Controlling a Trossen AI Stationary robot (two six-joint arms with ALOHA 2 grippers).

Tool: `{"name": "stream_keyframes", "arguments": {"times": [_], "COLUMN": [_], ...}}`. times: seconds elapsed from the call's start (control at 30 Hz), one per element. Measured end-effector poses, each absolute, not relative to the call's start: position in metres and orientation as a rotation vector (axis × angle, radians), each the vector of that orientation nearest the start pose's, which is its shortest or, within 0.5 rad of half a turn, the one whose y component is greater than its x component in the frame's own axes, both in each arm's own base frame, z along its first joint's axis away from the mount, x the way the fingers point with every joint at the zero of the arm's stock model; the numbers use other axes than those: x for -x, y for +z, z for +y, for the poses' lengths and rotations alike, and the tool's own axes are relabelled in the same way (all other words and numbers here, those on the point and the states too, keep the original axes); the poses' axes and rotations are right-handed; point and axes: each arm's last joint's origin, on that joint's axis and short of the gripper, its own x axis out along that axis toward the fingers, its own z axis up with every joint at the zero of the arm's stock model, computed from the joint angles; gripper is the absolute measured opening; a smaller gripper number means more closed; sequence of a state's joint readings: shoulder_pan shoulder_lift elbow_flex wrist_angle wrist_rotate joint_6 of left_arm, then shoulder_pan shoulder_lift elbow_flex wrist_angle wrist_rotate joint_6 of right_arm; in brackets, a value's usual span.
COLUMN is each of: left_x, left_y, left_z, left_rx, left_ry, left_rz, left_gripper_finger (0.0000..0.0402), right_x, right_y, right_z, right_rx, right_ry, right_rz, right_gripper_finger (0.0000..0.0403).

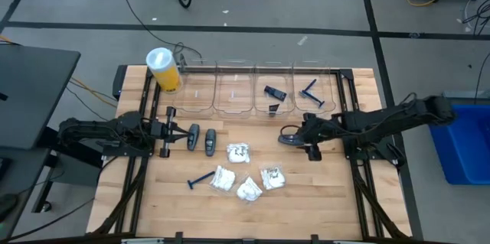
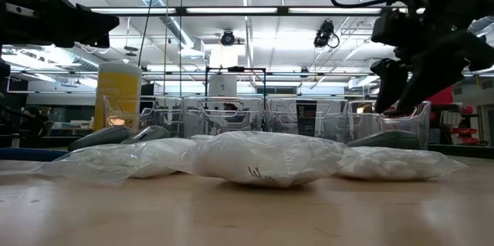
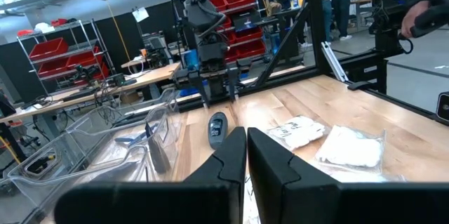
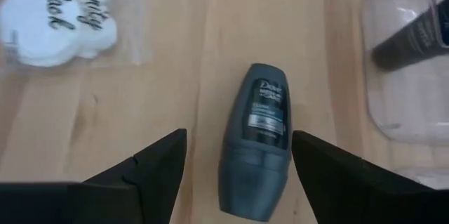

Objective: Pick & Place Travel size toiletries
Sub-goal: Put the black deodorant into the middle left transparent bin

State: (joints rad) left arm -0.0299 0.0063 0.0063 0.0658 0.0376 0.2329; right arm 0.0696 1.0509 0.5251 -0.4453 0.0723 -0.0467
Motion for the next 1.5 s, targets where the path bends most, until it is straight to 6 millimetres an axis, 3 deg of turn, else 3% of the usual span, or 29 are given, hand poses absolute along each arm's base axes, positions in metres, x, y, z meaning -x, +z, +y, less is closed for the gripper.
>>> {"name": "stream_keyframes", "arguments": {"times": [0.4, 0.9, 1.5], "left_x": [-0.097, -0.097, -0.097], "left_y": [0.171, 0.172, 0.171], "left_z": [-0.004, -0.004, -0.004], "left_rx": [-0.233, -0.233, -0.233], "left_ry": [-0.060, -0.059, -0.060], "left_rz": [-0.073, -0.073, -0.073], "left_gripper_finger": [0.0024, 0.0024, 0.0024], "right_x": [-0.189, -0.195, -0.198], "right_y": [0.169, 0.155, 0.144], "right_z": [0.012, 0.013, 0.014], "right_rx": [0.136, 0.144, 0.103], "right_ry": [-0.084, -0.087, -0.084], "right_rz": [1.047, 1.119, 1.180], "right_gripper_finger": [0.0287, 0.0300, 0.0259]}}
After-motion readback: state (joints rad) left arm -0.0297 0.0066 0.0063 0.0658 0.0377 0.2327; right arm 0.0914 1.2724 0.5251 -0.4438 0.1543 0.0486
